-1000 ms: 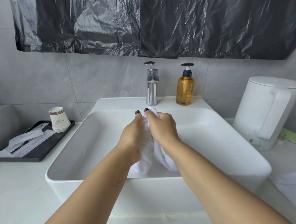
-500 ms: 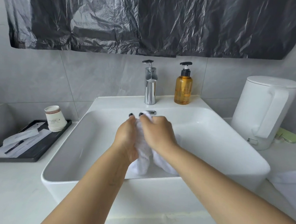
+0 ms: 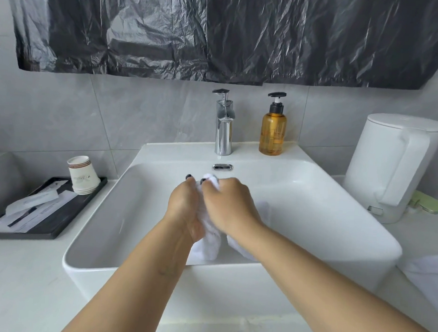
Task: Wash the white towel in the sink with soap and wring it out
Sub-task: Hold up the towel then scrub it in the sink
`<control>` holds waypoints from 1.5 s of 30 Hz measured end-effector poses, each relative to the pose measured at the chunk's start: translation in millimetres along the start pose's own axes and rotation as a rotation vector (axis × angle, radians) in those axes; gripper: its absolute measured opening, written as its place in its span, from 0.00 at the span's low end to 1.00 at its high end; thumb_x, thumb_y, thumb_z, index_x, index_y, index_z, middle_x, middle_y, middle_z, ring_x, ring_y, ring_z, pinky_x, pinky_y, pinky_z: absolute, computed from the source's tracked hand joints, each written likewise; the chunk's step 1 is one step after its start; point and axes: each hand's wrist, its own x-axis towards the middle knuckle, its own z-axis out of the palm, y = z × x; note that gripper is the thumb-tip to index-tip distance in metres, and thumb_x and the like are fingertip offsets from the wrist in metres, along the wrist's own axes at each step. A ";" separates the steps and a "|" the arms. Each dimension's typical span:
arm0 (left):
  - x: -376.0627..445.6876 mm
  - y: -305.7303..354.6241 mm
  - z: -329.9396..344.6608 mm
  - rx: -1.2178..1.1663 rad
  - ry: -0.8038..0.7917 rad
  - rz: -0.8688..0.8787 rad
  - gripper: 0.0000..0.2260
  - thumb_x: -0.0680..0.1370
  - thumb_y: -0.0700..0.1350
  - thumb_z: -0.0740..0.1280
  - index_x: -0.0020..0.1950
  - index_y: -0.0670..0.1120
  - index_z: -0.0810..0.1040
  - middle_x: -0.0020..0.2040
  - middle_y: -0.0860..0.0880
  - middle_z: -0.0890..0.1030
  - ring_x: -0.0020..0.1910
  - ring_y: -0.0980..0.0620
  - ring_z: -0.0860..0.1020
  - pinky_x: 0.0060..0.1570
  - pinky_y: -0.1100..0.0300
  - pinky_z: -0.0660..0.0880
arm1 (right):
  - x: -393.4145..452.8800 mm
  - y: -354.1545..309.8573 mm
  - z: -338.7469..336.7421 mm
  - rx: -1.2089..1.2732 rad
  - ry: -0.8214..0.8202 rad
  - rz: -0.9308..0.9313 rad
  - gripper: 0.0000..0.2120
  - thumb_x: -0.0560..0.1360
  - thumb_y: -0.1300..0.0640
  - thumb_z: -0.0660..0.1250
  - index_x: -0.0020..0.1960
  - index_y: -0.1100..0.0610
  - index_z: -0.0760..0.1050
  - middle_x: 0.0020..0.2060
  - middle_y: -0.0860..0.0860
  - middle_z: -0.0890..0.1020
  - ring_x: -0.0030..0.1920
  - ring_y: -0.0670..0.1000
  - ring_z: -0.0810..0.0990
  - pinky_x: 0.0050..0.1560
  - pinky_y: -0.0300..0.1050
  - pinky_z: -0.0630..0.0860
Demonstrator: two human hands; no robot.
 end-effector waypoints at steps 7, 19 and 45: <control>0.2 -2.8 2.9 0.131 -0.157 -0.024 0.22 0.85 0.55 0.52 0.46 0.44 0.79 0.33 0.44 0.79 0.31 0.47 0.80 0.35 0.58 0.75 | 12.9 3.5 -14.8 0.044 0.121 0.051 0.19 0.79 0.50 0.55 0.31 0.55 0.65 0.31 0.51 0.73 0.39 0.58 0.72 0.40 0.44 0.65; -2.5 -3.0 -0.8 0.191 -0.151 -0.010 0.31 0.86 0.55 0.47 0.34 0.44 0.80 0.28 0.44 0.79 0.25 0.49 0.79 0.32 0.62 0.71 | -3.4 5.9 -10.8 0.216 0.105 0.110 0.23 0.77 0.51 0.60 0.25 0.54 0.67 0.20 0.47 0.69 0.30 0.52 0.68 0.32 0.44 0.65; -7.8 -15.7 5.4 0.805 0.092 0.374 0.20 0.80 0.55 0.64 0.34 0.46 0.65 0.31 0.50 0.69 0.32 0.48 0.68 0.32 0.57 0.63 | 30.9 68.5 -62.6 -0.150 -0.017 0.316 0.13 0.74 0.65 0.62 0.32 0.57 0.66 0.30 0.53 0.70 0.33 0.54 0.70 0.27 0.41 0.60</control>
